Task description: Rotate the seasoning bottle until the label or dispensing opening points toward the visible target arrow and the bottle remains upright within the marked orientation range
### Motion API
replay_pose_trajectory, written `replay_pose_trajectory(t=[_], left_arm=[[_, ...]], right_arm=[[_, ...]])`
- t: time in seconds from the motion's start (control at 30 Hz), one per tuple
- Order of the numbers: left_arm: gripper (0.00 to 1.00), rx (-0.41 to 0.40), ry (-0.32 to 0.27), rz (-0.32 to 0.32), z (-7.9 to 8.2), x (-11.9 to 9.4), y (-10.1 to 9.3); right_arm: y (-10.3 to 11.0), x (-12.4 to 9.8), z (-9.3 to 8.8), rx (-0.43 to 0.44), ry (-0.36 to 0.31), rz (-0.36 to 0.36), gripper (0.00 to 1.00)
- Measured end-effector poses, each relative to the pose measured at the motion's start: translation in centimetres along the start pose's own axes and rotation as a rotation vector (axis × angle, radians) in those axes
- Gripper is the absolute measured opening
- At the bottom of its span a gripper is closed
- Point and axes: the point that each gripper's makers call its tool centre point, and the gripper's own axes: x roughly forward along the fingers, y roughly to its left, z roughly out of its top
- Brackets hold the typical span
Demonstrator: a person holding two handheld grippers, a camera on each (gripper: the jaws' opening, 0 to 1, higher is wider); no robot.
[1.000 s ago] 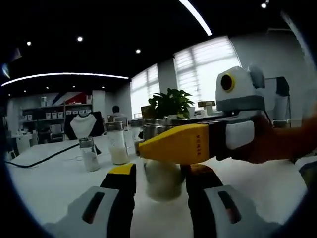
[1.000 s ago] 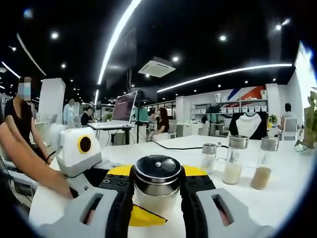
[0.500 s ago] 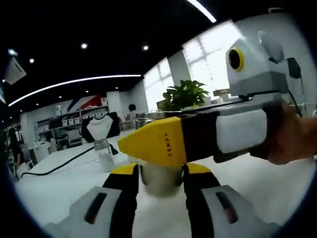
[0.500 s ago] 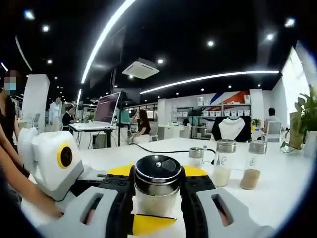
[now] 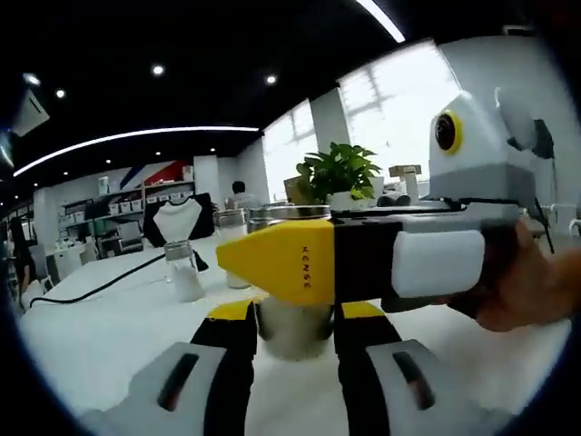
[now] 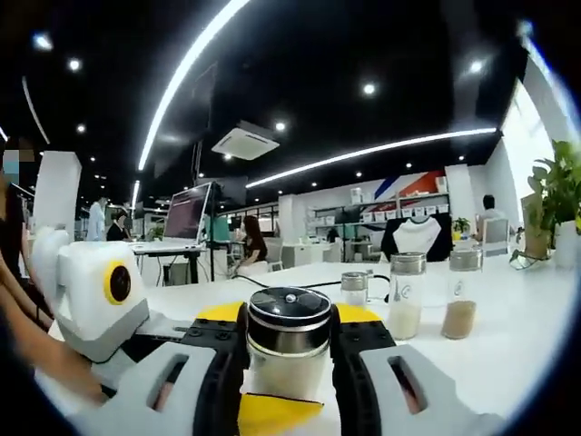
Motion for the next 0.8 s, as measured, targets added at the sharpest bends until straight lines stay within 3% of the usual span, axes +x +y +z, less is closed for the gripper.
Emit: replay_pose_trajectory(t=[0.1, 0.27, 0.4, 0.53, 0.8], left_arm=[[0.35, -0.056, 0.016, -0.025, -0.4, -0.2, -0.2], [0.35, -0.053, 0.004, -0.04, -0.1, -0.6, -0.4], [0.35, -0.136, -0.041, -0.117, 0.7, -1.1, -1.2], [0.35, -0.09, -0.026, -0.143, 0.3, -1.7, -1.3], [0.35, -0.133, -0.038, -0.206, 0.2, -1.7, -1.6]], right_arm=[[0.2, -0.1, -0.2, 0.014, 0.005, 0.037, 0.34], [1.0, -0.7, 0.2, 0.003, -0.015, 0.098, 0.33], [1.4, -1.3, 1.2, 0.053, -0.061, 0.158, 0.33], [2.0, -1.9, 1.0, 0.095, -0.065, 0.232, 0.32], [2.4, -2.2, 0.9, 0.092, -0.075, 0.249, 0.32]])
